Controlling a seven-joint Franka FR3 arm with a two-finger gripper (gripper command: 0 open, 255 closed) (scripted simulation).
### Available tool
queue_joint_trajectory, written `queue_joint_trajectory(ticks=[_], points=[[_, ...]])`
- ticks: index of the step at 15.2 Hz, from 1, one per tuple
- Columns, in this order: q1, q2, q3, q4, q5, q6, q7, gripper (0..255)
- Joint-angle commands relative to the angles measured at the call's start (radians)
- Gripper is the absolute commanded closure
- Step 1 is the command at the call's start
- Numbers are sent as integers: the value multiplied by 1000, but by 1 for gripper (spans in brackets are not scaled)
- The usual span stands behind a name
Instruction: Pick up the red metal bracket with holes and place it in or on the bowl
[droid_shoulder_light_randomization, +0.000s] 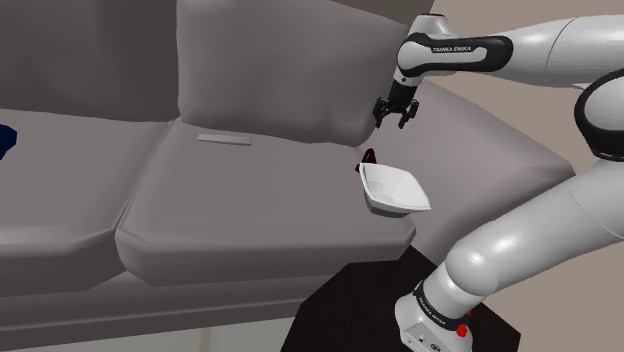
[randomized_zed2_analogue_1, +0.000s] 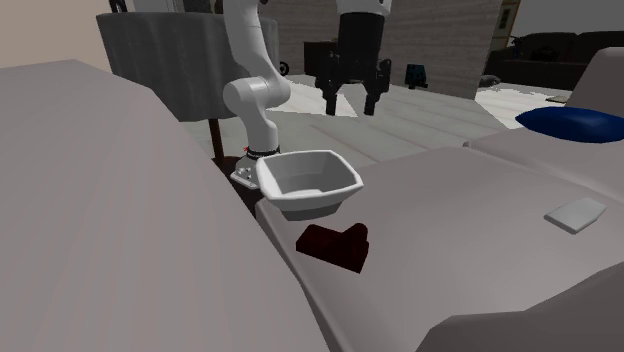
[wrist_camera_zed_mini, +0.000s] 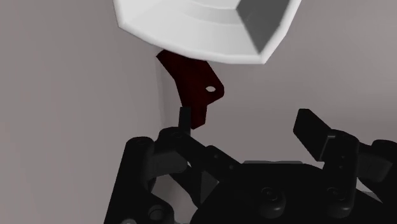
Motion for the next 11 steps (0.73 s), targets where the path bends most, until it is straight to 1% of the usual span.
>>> queue_joint_trajectory(ticks=[1,7,11], points=[[-6,56,-24,10,21,42,-31,0],[-34,250,-81,72,112,148,-139,0],[-64,391,-99,139,190,198,-217,0]])
